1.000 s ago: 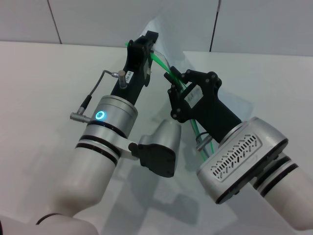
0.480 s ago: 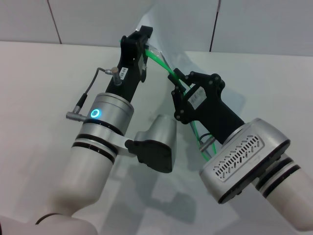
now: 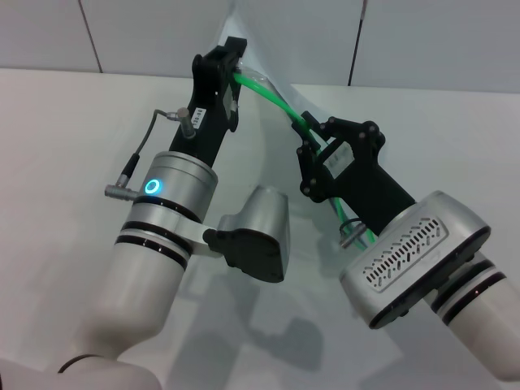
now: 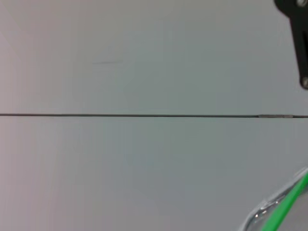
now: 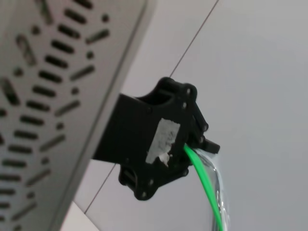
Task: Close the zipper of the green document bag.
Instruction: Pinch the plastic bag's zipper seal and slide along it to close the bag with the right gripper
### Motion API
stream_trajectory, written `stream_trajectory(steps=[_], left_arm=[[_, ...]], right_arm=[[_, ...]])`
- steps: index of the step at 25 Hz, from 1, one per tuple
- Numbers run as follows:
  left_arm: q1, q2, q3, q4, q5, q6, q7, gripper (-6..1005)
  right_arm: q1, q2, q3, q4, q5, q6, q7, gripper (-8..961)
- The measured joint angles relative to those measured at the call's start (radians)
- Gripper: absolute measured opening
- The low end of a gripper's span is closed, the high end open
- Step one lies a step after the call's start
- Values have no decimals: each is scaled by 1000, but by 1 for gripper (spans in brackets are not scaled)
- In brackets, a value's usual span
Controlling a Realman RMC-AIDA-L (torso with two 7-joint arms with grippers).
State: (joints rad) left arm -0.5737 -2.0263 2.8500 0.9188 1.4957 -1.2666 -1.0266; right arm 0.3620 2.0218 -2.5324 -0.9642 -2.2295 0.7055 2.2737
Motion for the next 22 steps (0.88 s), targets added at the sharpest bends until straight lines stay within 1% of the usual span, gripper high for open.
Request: stream_trajectory(steps=[22], left_arm=[[3,0,0,0,-1,-16,-18,100]], right_arm=[[-13,0,-3,28,15,42,-1,80]])
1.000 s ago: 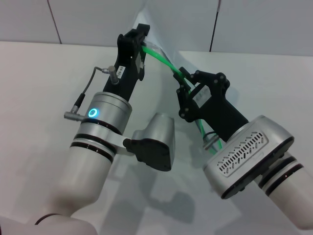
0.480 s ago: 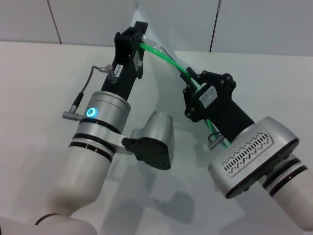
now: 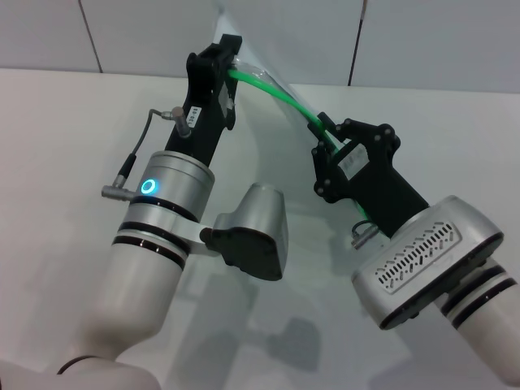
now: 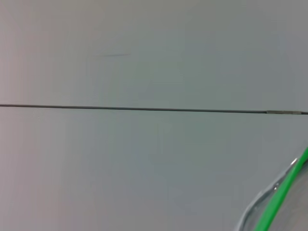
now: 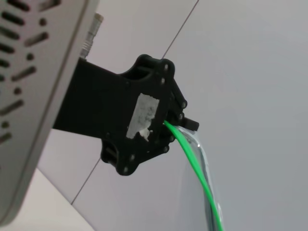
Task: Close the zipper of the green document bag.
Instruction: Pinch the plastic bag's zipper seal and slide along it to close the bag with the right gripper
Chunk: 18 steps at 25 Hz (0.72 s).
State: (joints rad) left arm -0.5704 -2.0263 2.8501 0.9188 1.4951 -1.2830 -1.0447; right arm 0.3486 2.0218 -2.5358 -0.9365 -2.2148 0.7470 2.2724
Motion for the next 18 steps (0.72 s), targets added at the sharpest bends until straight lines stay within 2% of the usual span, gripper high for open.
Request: stream_trajectory(steps=[18], left_arm=[[3,0,0,3,16,-38,-36,106]], right_arm=[[-9,2,4,36,41,18,8,79]])
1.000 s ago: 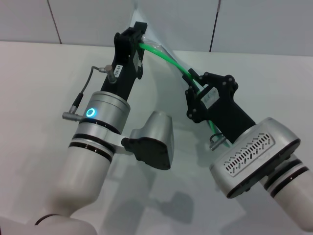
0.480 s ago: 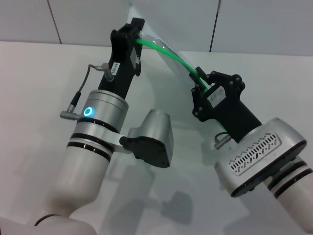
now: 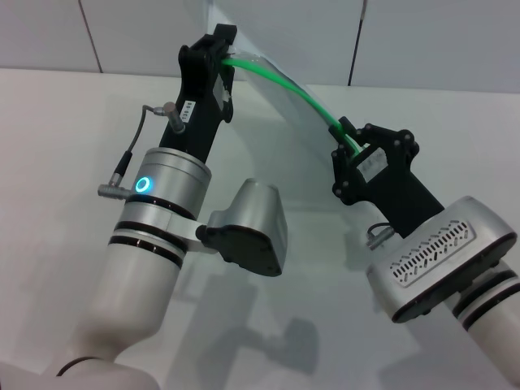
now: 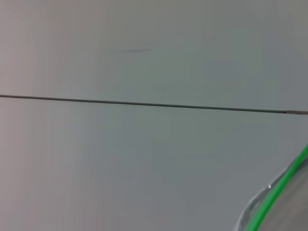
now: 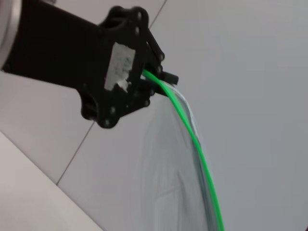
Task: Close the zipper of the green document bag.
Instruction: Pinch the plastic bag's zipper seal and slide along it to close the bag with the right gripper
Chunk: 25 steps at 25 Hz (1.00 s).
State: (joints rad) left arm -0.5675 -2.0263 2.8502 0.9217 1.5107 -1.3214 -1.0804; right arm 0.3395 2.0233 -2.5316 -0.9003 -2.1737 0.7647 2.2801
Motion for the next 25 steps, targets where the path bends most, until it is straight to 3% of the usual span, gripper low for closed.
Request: stream_trajectory(steps=[25], left_arm=[[-5,0,-2,2,2,-20,-6,114]], right_arm=[[18,0,22,115,125,15,22,79]])
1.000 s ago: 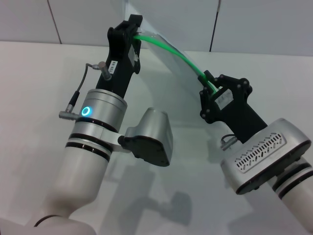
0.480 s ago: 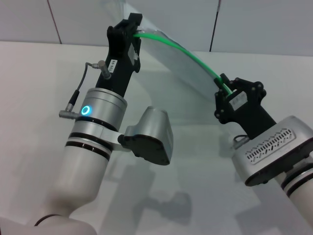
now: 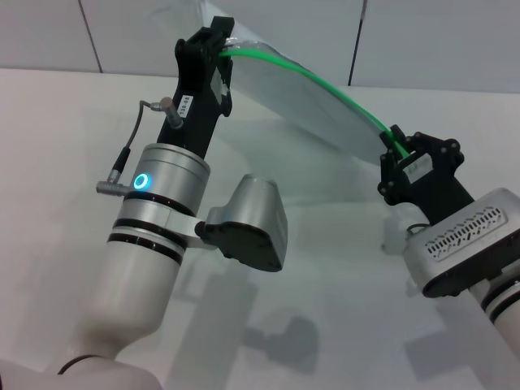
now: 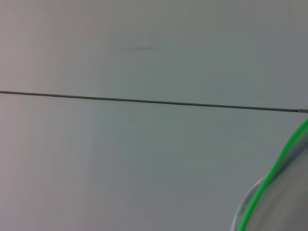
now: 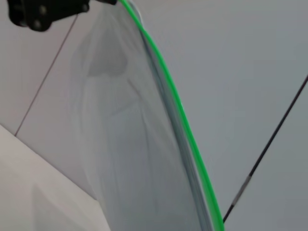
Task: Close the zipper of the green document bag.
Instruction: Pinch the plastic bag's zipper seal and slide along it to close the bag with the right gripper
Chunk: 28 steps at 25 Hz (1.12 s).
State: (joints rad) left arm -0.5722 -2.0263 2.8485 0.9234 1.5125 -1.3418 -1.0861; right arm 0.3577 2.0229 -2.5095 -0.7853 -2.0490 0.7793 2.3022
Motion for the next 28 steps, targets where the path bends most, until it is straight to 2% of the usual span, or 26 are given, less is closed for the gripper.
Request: stream_trajectory(steps=[28], left_arm=[[-2,0,4,-3,0,5,4,122]], right_arm=[[51,0,6,138,40,0,124,80]])
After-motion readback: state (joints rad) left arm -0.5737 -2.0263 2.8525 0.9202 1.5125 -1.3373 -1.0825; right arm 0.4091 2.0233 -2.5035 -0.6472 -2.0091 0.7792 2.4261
